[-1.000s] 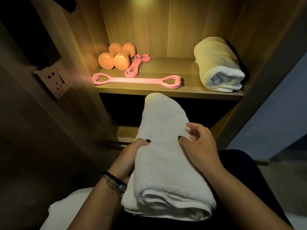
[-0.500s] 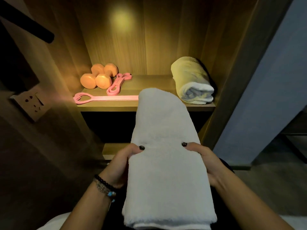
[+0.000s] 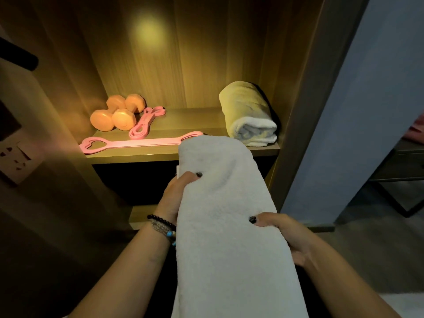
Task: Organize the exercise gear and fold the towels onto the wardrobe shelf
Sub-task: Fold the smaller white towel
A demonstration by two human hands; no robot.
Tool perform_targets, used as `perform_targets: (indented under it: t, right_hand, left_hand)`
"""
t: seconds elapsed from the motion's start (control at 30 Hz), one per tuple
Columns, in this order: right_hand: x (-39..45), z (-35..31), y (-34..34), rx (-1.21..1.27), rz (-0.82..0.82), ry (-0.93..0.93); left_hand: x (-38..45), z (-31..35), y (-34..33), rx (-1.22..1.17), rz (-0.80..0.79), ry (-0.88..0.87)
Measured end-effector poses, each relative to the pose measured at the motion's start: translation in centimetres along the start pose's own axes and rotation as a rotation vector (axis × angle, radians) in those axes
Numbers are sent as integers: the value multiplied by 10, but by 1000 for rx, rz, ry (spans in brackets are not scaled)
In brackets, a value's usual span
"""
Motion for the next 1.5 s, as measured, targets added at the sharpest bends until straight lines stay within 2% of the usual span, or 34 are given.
perform_targets:
  t: [0.07,0.13,0.27,0.47,0.67,0.8,0.87,1.03,1.17,1.37,1.43,1.5]
  right_hand:
    - [-1,0,1,-26,-17,16]
    - [-4,-1,1,-59,-42,21]
    - [-4,-3,2,-94,-57,-23]
    - [-9,-4,0,-46,-71,28]
    - [-13,-2,17,59,-40,6]
    - [-14,-17,13,127,-54,25]
    - [-13,-29,7,144,-72,49]
    - [-5,-75,4,148,-77,134]
    - [15,-111,5,4,-45,208]
    - [54,-230,22,-169,265,563]
    - [70,-278,19,-192,288,642]
    - [95,-314,25,-138,336,643]
  left_hand:
    - [3,-7,8,16,17,31]
    - [11,-5,-2,61,-46,-45]
    - [12,-3,-15,-16,-216,-27]
    - [25,7,-21,46,-55,-130]
    - [32,-3,-33,-21,-235,13]
    - [48,4,-40,23,-231,55]
    - [62,15,-46,42,-240,22]
    - [101,65,-79,43,-287,-65]
    - [154,124,-97,97,-247,-165]
    - [248,211,-122,201,-43,-310]
    - [276,239,-138,202,-70,-340]
    - [301,248,-155,252,-191,-332]
Point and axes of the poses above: each hand's wrist, its own x-axis towards the middle knuckle, its own y-axis out of the back of the hand, z = x × y, the point moved 7 cm from there along x, towards the middle knuckle, and after that the axes turned 11 degrees about x, right-handed, at the moved point
